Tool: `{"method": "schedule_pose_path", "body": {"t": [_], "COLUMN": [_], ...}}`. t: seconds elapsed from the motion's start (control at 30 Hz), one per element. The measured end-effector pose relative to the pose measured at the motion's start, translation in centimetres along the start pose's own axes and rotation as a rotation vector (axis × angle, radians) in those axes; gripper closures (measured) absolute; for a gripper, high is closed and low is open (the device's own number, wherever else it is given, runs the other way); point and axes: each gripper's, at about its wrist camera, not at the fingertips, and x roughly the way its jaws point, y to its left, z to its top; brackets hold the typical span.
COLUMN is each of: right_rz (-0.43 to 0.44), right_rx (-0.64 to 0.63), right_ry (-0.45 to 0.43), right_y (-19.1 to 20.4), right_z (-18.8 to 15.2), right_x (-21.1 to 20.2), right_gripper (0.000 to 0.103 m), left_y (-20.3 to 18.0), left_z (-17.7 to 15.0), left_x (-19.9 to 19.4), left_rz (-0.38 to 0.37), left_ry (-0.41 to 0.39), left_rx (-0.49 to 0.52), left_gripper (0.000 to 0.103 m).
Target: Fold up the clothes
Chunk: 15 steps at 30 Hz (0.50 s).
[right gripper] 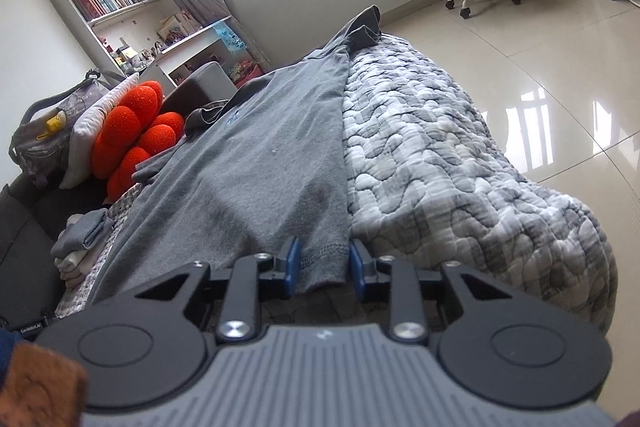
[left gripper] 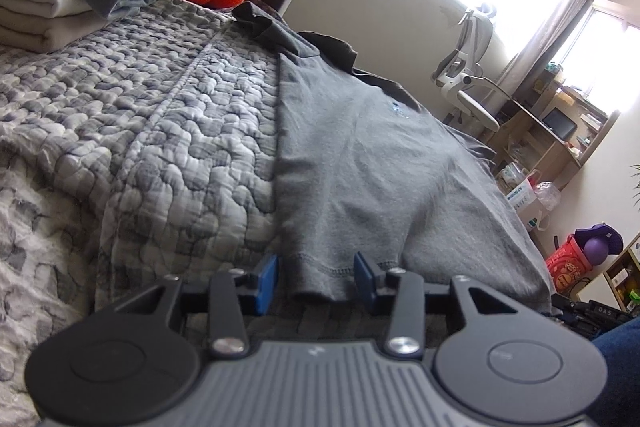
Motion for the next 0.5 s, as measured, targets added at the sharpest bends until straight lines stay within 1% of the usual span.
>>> {"method": "schedule_pose_path", "body": {"t": [0.07,0.17,0.27,0.3,0.33,0.37,0.4,0.5], "right_rz": [0.001,0.007,-0.002,-0.014,-0.027,-0.04,-0.039,-0.031], "right_rx": [-0.002,0.006,0.005,-0.003,-0.011,-0.019,-0.025,-0.043], "right_ry": [-0.001,-0.003,-0.006,-0.008,-0.01,-0.012,-0.02,-0.046], "right_y": [0.0,-0.1,0.1,0.2,0.2,0.3,0.4,0.8], "right_z": [-0.1,-0.1,-0.1,-0.1,-0.2,-0.2,-0.1,0.2], "right_x": [-0.1,-0.1,0.1,0.1,0.0,0.0,-0.4,-1.6], "right_gripper": [0.072,0.072,0.072,0.075,0.087,0.093,0.095,0.096], "left_y": [0.5,1.3,1.1,1.2,1.2,1.2,1.3,1.0], "left_z": [-0.1,-0.2,-0.1,0.0,0.0,0.0,0.0,0.2], "left_x": [0.2,0.1,0.6,0.7,0.8,0.9,1.0,-0.5], "left_rz": [0.003,-0.02,-0.021,-0.021,-0.021,-0.02,-0.02,-0.023], "left_ry": [0.011,0.014,0.01,0.009,0.008,0.008,0.007,-0.028], "left_rx": [-0.036,-0.087,-0.1,-0.106,-0.114,-0.121,-0.128,-0.103], "left_gripper": [0.063,0.063,0.065,0.082,0.099,0.099,0.099,0.099]}}
